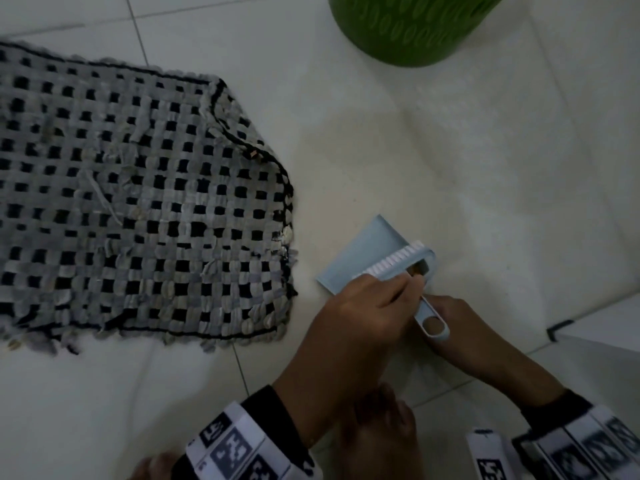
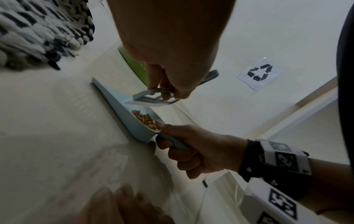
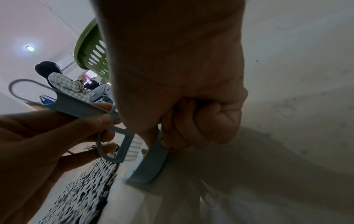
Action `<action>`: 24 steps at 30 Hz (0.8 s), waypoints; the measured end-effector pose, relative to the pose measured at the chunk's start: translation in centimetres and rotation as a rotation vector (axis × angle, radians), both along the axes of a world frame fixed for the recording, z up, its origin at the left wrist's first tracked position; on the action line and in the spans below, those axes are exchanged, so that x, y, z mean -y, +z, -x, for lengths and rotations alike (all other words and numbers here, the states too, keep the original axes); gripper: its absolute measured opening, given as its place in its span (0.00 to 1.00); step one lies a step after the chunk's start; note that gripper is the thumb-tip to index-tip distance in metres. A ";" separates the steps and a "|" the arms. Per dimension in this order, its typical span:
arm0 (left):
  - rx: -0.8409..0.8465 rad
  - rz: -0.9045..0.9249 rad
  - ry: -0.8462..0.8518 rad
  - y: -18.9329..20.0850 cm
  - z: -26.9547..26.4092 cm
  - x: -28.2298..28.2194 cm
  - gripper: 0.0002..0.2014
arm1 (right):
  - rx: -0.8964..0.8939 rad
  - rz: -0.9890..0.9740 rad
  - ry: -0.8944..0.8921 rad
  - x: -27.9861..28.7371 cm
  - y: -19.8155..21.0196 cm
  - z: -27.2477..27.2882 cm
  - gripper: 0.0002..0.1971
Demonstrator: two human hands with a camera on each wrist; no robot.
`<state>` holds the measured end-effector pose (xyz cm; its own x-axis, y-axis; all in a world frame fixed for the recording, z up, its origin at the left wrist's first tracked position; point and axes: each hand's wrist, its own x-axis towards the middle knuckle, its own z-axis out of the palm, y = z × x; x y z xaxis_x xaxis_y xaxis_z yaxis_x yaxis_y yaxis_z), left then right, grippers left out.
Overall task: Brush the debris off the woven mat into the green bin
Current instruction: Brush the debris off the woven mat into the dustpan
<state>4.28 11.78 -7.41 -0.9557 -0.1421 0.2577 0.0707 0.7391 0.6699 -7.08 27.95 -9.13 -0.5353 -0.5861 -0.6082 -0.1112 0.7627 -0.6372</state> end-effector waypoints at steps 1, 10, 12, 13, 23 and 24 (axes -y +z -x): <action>-0.006 0.035 -0.003 -0.1 0.0 0.3 0.19 | -0.001 -0.003 0.002 0.0 0.0 0.0 0.42; -0.061 -0.062 0.005 -0.4 -0.7 1.0 0.16 | -0.075 0.034 -0.008 0.1 0.0 -0.2 0.35; -0.112 -0.160 0.116 0.2 -1.0 2.5 0.14 | -0.121 0.060 0.010 0.3 0.3 -0.2 0.31; -0.109 -0.273 0.209 0.3 -1.3 3.3 0.13 | -0.131 0.070 0.025 0.4 0.5 -0.2 0.30; -0.035 -1.137 0.830 3.2 -6.8 9.4 0.09 | -0.086 0.128 0.158 7.3 3.0 -1.8 0.25; -0.065 -1.129 0.880 3.8 -8.0 10.1 0.10 | -0.065 0.140 0.186 8.5 3.2 -2.3 0.25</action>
